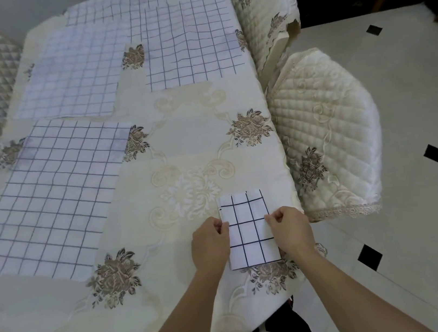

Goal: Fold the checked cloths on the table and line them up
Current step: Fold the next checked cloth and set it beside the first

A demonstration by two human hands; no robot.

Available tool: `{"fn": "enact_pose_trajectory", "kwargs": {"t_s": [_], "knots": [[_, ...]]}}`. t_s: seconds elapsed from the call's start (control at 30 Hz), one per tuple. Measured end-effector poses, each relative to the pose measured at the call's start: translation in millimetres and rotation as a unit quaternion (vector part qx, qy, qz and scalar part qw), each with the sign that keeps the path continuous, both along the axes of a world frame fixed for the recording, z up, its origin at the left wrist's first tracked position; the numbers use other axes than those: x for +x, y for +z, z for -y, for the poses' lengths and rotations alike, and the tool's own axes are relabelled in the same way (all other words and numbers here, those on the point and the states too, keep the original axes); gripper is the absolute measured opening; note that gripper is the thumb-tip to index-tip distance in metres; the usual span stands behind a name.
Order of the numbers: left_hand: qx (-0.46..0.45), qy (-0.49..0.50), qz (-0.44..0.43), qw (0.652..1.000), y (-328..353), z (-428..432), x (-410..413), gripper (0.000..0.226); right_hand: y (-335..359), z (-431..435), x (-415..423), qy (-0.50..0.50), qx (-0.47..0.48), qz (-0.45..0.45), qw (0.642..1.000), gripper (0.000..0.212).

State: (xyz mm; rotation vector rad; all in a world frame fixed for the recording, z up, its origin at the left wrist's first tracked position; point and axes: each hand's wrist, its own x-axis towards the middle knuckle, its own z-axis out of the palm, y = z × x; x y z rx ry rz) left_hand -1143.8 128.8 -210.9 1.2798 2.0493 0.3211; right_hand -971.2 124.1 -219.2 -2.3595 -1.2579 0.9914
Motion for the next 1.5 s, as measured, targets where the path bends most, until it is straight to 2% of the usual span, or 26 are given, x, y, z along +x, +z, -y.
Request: {"fn": "enact_pose_trajectory", "kwargs": {"t_s": [0.23,0.37,0.47,0.53,0.63,0.8,0.97,1.13,1.3,1.4,1.5], "knots": [[0.002,-0.005,-0.001,1.0,1,3,-2,0.015,0,4,3,-0.006,0.011,-0.002,1.0,0.021],[0.009,-0.011,-0.051,0.999,8,10,-8,0.024,9,7,5,-0.004,0.024,0.004,1.0,0.018],[0.026,-0.029,-0.083,0.996,21,12,-13,0.031,25,8,8,0.038,0.053,0.018,0.998,0.016],[0.057,-0.056,-0.107,0.991,35,9,-12,0.033,40,4,11,0.108,0.083,0.061,0.989,0.018],[0.142,-0.126,-0.166,0.968,59,-4,-7,0.035,69,-11,16,0.196,0.14,0.116,0.964,0.027],[0.271,-0.217,-0.223,0.911,114,-34,8,0.046,130,-39,30,0.262,0.201,0.185,0.926,0.032],[0.331,-0.267,-0.251,0.87,166,-51,24,0.056,186,-52,53,0.281,0.266,0.298,0.873,0.036],[0.373,-0.308,-0.24,0.841,198,-55,43,0.056,218,-43,70,0.279,0.297,0.361,0.839,0.037],[0.389,-0.366,-0.223,0.816,206,-63,68,0.058,226,-17,88,0.215,0.267,0.364,0.866,0.048],[0.408,-0.41,-0.215,0.787,200,-66,94,0.059,224,7,108,0.179,0.235,0.367,0.882,0.054],[0.415,-0.449,-0.197,0.766,198,-61,128,0.061,222,36,132,0.133,0.219,0.372,0.892,0.051]]}}
